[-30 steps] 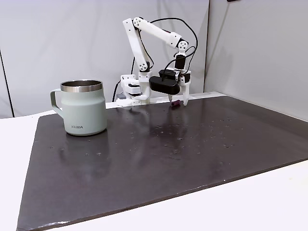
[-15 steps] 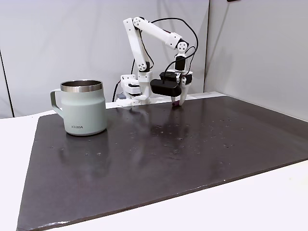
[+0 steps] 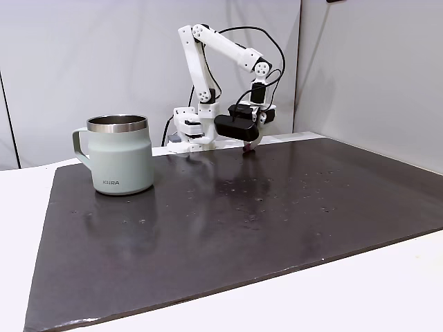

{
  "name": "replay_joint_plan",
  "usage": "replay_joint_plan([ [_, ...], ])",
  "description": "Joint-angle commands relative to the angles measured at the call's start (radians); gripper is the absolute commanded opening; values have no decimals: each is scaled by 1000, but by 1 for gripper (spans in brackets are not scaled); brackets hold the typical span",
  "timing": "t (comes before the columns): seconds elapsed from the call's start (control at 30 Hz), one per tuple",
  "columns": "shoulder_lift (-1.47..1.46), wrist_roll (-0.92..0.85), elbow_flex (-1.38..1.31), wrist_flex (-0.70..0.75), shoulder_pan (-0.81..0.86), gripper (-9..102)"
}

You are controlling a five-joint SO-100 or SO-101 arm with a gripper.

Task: Grasp a pengrip and put it in the cup.

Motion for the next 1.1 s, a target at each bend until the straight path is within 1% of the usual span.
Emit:
replay_joint_plan([
  [0.0,40,-46,-58,37,58,0],
  [0.2,138,-230,-138,60,265,0],
  [0.4,172,-360,-255,247,497,0],
  [0.5,238,-453,-261,258,666,0],
  [0.6,299,-560,-268,204,839,0],
  [0.7,342,-655,-288,193,969,0],
  [0.77,373,-710,-310,212,1042,0],
  [0.9,364,-802,-396,302,1186,0],
  [1.07,264,-925,-574,420,1348,0],
])
